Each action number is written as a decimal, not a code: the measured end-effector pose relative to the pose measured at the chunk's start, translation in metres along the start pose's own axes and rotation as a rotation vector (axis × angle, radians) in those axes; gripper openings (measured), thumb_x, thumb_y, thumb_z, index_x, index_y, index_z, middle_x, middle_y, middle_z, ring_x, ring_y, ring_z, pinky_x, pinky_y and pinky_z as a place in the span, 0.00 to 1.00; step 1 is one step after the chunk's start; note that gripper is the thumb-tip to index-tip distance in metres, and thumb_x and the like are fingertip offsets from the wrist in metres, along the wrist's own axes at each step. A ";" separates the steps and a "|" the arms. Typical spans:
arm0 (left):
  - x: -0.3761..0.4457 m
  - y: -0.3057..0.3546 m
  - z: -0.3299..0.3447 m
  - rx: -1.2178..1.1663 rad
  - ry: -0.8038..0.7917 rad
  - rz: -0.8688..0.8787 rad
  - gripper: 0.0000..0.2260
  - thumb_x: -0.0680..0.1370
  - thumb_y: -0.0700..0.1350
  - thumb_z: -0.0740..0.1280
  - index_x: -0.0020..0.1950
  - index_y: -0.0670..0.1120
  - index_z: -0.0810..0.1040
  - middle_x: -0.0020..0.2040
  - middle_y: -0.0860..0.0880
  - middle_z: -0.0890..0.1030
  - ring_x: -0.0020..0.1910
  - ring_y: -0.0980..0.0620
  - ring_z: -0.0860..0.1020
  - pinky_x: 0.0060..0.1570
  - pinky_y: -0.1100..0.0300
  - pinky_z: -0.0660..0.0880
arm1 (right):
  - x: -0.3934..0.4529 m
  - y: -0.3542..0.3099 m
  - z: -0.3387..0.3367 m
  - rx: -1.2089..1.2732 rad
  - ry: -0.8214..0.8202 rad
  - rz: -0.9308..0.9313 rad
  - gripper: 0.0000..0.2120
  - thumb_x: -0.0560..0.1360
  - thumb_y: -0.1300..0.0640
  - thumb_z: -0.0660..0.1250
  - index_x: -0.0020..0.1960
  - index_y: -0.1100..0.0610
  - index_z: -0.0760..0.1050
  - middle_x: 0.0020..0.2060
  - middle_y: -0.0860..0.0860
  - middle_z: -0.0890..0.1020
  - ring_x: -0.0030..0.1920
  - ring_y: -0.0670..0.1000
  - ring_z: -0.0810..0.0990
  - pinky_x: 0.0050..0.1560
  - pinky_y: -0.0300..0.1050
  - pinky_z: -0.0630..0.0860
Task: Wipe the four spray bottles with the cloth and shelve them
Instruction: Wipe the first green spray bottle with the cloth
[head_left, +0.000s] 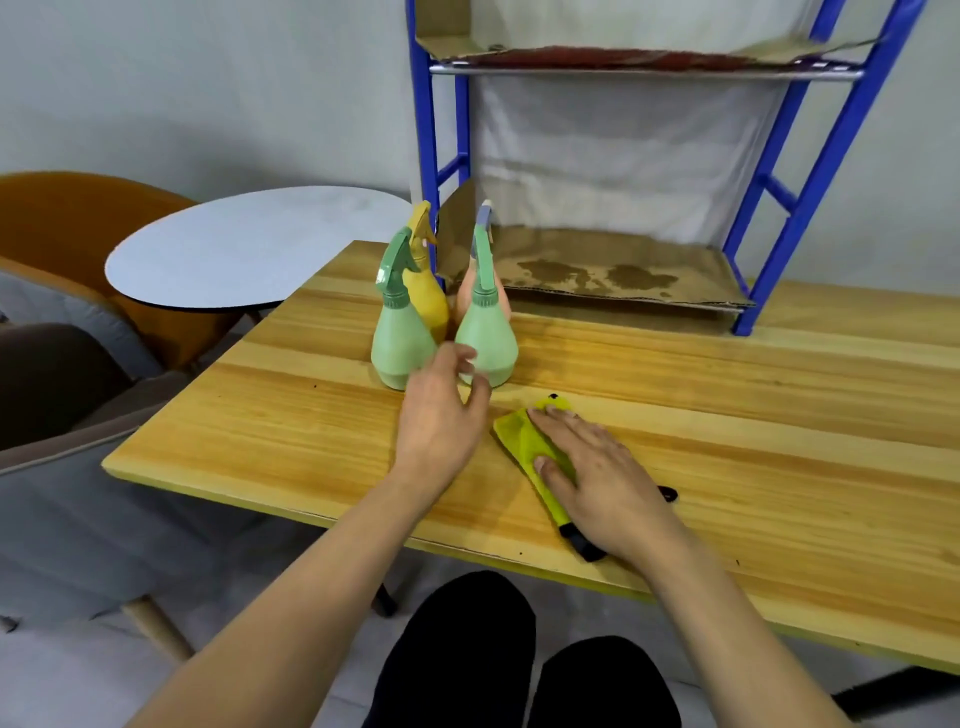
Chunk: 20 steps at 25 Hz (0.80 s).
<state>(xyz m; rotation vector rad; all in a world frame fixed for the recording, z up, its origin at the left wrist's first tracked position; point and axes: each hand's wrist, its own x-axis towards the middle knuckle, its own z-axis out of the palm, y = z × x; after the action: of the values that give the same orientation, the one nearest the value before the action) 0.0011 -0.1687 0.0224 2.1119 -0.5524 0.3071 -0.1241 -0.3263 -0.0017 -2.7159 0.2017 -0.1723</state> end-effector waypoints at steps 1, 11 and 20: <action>0.009 0.005 -0.002 -0.025 0.070 -0.026 0.13 0.80 0.49 0.68 0.64 0.48 0.74 0.57 0.51 0.80 0.53 0.47 0.79 0.53 0.45 0.78 | 0.000 -0.001 0.005 -0.043 0.085 0.071 0.27 0.83 0.43 0.53 0.80 0.40 0.51 0.79 0.44 0.60 0.79 0.47 0.57 0.78 0.48 0.54; 0.074 0.037 0.012 -0.045 0.039 -0.161 0.16 0.83 0.58 0.63 0.66 0.51 0.72 0.57 0.47 0.82 0.56 0.44 0.81 0.46 0.52 0.71 | 0.006 0.001 0.011 -0.109 0.245 0.292 0.29 0.80 0.37 0.54 0.79 0.44 0.59 0.79 0.45 0.61 0.78 0.50 0.59 0.76 0.50 0.60; 0.048 0.028 -0.009 -0.364 -0.271 -0.052 0.11 0.85 0.53 0.61 0.65 0.57 0.78 0.54 0.53 0.84 0.55 0.53 0.80 0.58 0.50 0.75 | 0.017 0.011 0.009 -0.164 0.586 0.259 0.16 0.83 0.49 0.56 0.64 0.55 0.75 0.51 0.52 0.80 0.46 0.56 0.73 0.49 0.53 0.72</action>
<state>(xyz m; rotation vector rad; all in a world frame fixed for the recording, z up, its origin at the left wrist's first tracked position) 0.0285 -0.1881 0.0672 1.8181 -0.6551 -0.1074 -0.1072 -0.3354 -0.0125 -2.6888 0.7567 -0.9056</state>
